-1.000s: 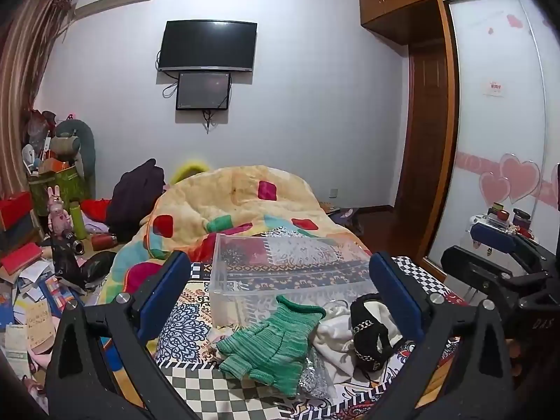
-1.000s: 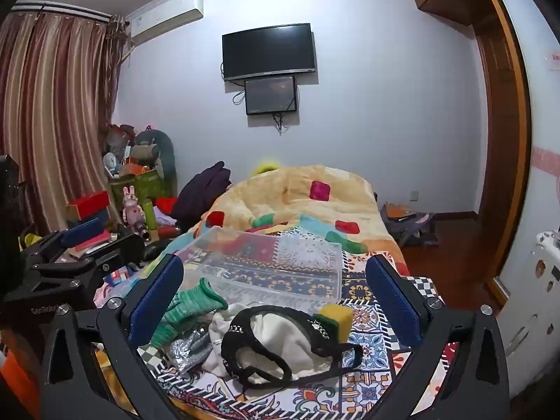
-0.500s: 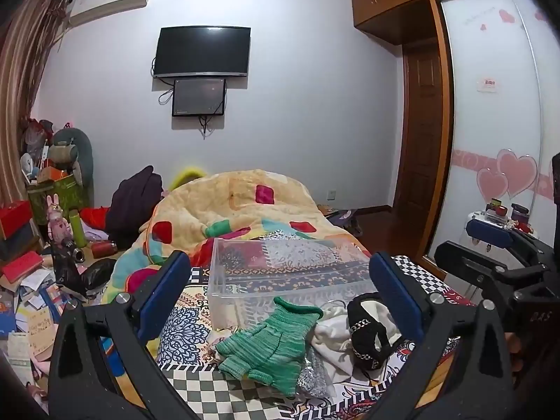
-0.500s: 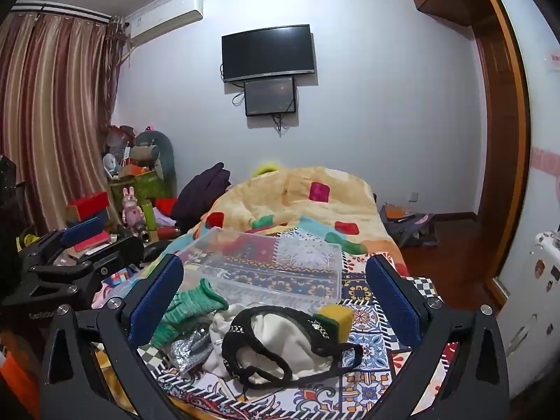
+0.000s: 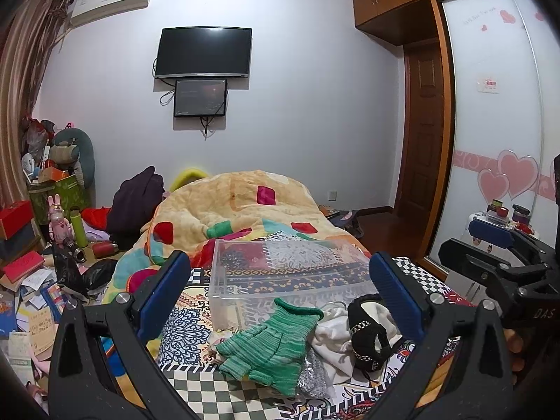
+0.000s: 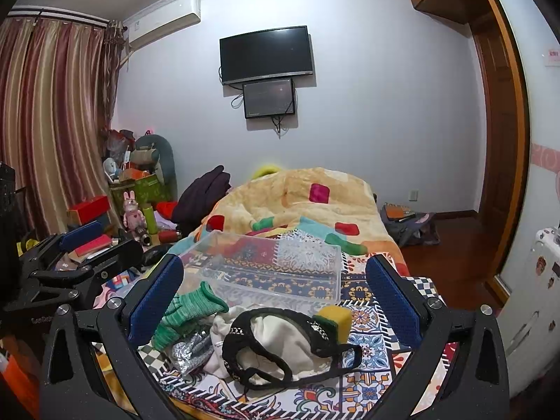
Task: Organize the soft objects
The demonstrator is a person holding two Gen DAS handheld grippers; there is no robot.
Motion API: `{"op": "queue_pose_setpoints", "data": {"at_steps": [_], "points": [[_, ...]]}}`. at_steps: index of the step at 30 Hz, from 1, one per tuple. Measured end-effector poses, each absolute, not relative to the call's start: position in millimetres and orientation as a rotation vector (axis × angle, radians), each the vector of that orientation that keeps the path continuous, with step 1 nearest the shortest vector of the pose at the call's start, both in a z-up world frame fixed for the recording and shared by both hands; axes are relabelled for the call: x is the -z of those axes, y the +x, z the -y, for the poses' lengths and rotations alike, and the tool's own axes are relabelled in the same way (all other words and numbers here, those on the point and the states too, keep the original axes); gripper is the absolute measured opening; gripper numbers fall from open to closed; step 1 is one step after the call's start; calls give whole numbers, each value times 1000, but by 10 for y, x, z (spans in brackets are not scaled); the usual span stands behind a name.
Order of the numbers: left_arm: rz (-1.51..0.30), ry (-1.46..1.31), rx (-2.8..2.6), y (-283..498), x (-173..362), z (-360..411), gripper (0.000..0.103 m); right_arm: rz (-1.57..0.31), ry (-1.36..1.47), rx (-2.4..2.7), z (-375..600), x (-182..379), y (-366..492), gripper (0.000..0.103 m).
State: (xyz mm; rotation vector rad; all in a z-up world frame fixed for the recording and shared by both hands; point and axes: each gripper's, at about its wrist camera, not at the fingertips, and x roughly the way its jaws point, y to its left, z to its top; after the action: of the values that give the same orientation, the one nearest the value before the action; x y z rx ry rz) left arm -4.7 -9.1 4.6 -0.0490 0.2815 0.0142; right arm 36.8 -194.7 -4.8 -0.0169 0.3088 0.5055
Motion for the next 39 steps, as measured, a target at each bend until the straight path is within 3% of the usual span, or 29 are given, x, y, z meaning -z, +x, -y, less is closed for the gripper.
{"op": "queue_pose_setpoints", "data": {"at_steps": [39], "points": [[-271,-38,-28,-74,-45,91,103,-296,-16,-523,1936,85,352,103]]}}
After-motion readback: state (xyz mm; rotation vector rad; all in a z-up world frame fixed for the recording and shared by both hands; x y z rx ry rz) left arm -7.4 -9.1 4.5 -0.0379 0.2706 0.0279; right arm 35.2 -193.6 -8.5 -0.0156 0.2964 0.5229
